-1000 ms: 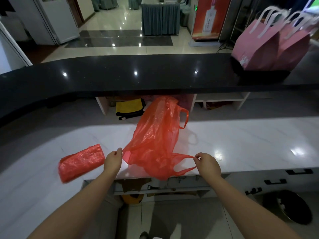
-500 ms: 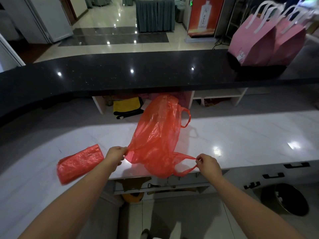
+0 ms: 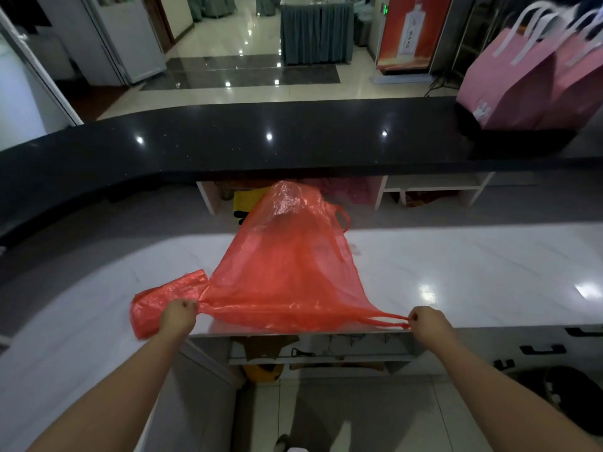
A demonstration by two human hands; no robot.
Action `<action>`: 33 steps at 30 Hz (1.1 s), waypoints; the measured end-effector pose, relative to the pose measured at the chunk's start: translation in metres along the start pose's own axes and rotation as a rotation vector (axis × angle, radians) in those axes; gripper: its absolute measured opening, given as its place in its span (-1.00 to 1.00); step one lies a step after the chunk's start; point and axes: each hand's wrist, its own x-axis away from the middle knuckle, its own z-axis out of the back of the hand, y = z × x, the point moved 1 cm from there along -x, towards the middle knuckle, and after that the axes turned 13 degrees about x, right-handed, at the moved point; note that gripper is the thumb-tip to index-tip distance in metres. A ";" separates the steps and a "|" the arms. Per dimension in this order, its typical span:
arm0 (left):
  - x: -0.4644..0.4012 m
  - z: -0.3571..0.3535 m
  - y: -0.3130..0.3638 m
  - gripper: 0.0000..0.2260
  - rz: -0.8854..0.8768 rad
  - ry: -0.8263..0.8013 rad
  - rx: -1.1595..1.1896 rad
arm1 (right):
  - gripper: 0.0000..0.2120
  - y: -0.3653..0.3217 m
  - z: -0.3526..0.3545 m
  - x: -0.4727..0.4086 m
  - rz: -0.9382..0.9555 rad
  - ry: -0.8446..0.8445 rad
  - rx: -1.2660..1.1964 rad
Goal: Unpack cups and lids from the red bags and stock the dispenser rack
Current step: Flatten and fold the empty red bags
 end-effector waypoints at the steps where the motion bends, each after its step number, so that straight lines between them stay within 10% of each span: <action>1: 0.002 0.001 -0.006 -0.74 0.016 -0.005 0.025 | -0.77 -0.001 0.002 0.000 0.008 -0.046 0.006; 13: 0.013 0.017 0.038 -0.86 -0.122 0.232 0.041 | -0.71 -0.056 0.074 -0.037 0.174 0.140 -0.097; 22: -0.057 -0.015 0.124 -0.72 -0.176 -0.020 0.094 | -0.81 -0.143 0.120 -0.101 0.291 0.115 -0.271; 28: -0.134 -0.040 0.153 -0.77 -0.066 -0.221 0.218 | -0.53 -0.175 0.121 -0.132 0.245 -0.003 -0.374; 33: -0.184 -0.068 0.179 -0.67 -0.040 -0.386 0.282 | -0.78 -0.185 0.112 -0.146 0.225 -0.034 -0.455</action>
